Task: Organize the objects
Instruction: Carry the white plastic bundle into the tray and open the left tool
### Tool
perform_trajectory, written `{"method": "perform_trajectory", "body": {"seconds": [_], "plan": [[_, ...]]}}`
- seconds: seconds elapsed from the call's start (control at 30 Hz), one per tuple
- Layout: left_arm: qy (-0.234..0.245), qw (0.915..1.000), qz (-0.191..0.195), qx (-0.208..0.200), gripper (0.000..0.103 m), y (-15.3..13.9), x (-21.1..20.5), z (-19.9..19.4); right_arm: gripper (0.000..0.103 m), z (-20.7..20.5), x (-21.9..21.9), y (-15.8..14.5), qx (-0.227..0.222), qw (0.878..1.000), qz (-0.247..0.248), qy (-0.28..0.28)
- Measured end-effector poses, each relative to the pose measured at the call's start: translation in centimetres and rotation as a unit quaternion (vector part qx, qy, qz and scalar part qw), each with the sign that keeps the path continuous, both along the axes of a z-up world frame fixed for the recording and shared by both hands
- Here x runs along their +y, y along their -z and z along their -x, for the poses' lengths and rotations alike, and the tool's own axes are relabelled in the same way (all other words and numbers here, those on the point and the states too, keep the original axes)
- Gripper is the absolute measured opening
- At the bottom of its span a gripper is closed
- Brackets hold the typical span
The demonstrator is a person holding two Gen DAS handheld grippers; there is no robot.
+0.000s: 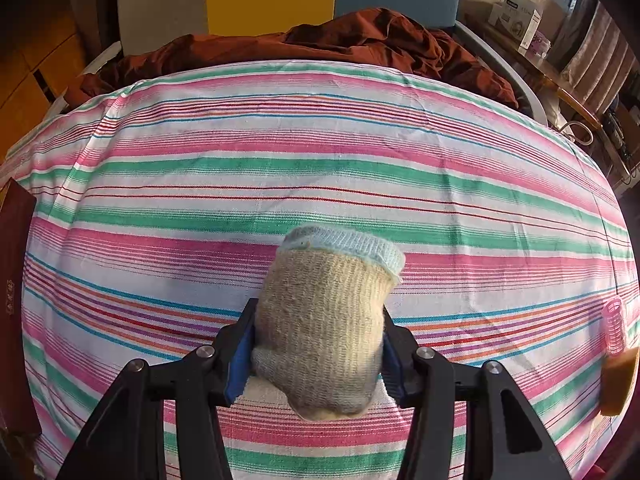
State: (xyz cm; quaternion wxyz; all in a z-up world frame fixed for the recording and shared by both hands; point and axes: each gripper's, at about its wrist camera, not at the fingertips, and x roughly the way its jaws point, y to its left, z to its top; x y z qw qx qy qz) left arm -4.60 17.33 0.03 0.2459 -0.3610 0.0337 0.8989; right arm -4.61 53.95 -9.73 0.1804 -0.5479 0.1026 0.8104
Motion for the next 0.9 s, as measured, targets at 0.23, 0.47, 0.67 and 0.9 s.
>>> {"method": "perform_trajectory", "body": {"seconds": [0.23, 0.47, 0.67, 0.9], "plan": [[-0.072, 0.9969, 0.019, -0.025, 0.036, 2.2, -5.9, 2.1, 0.053, -0.3, -2.2, -0.5, -0.007, 1.0, -0.008, -0.019], [-0.08, 0.9945, 0.043, -0.051, 0.04, 5.0, -6.6, 2.3, 0.053, -1.3, -3.9, -0.6, -0.014, 1.0, -0.008, -0.027], [-0.071, 0.9955, 0.046, -0.043, 0.058, 5.4, -6.4, 2.0, 0.053, -2.1, -5.2, -0.8, -0.019, 0.999, -0.013, -0.027], [-0.078, 0.996, 0.033, -0.029, 0.073, 4.4, -7.4, 1.2, 0.053, -2.8, -6.4, -0.9, -0.023, 0.999, -0.015, -0.024]]}}
